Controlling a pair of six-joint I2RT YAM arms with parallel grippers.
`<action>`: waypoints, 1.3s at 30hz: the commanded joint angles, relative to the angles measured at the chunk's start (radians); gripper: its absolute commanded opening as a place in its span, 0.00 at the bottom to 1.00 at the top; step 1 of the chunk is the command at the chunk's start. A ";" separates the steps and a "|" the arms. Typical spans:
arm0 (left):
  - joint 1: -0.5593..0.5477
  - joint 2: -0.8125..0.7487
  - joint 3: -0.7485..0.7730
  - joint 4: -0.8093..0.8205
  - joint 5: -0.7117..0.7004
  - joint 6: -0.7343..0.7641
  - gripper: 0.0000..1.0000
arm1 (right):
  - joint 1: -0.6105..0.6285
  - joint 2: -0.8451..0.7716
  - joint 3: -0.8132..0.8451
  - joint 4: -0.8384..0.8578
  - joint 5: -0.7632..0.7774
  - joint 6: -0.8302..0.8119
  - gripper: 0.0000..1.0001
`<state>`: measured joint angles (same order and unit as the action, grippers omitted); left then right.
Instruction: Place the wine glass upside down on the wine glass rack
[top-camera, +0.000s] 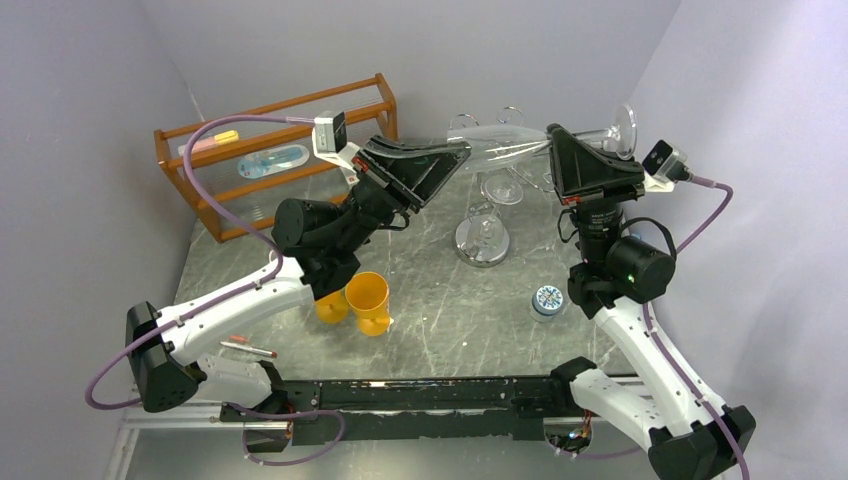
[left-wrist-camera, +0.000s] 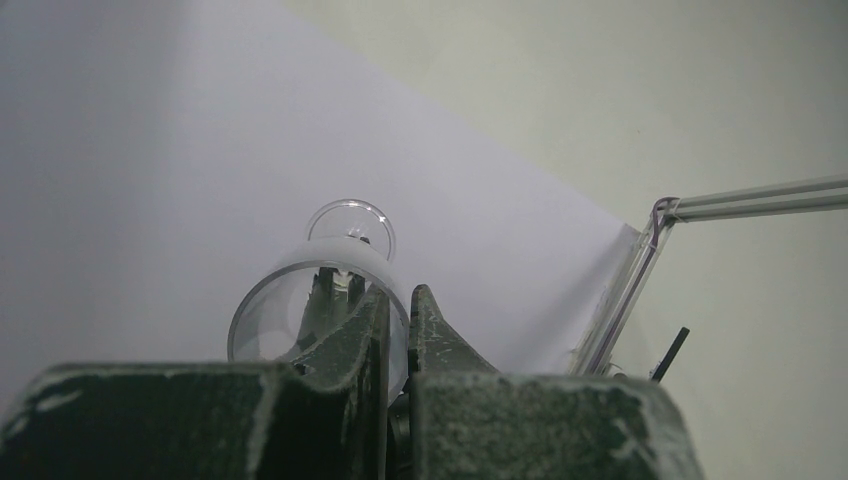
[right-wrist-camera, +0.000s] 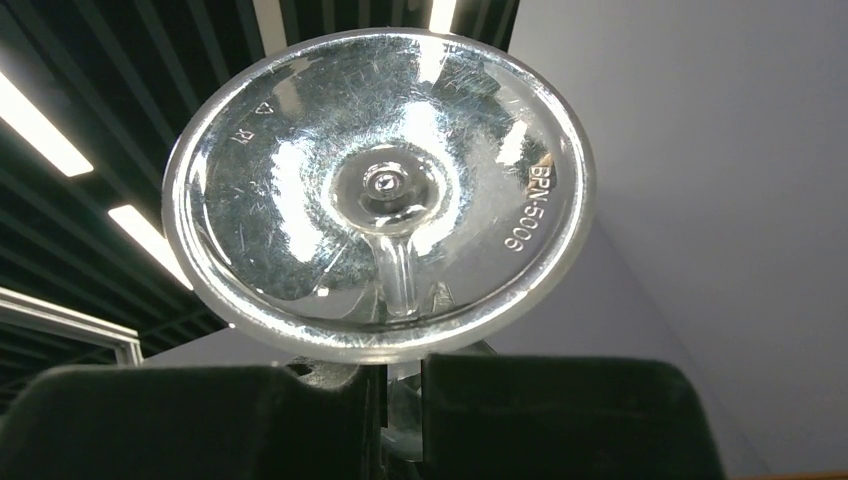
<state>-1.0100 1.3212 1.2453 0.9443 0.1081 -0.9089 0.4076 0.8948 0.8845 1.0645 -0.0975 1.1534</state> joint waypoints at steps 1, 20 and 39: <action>-0.004 -0.006 -0.018 0.069 -0.003 -0.013 0.07 | 0.005 -0.013 0.024 0.014 -0.011 -0.007 0.00; -0.003 -0.268 -0.026 -0.828 -0.182 0.308 0.88 | 0.004 -0.321 0.227 -1.035 0.028 -0.572 0.00; 0.023 -0.326 -0.100 -1.177 -0.314 0.426 0.89 | 0.005 -0.321 0.355 -1.730 0.417 -0.813 0.00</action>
<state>-1.0039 1.0119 1.1774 -0.1780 -0.2153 -0.4828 0.4091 0.5777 1.2613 -0.5663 0.1764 0.3870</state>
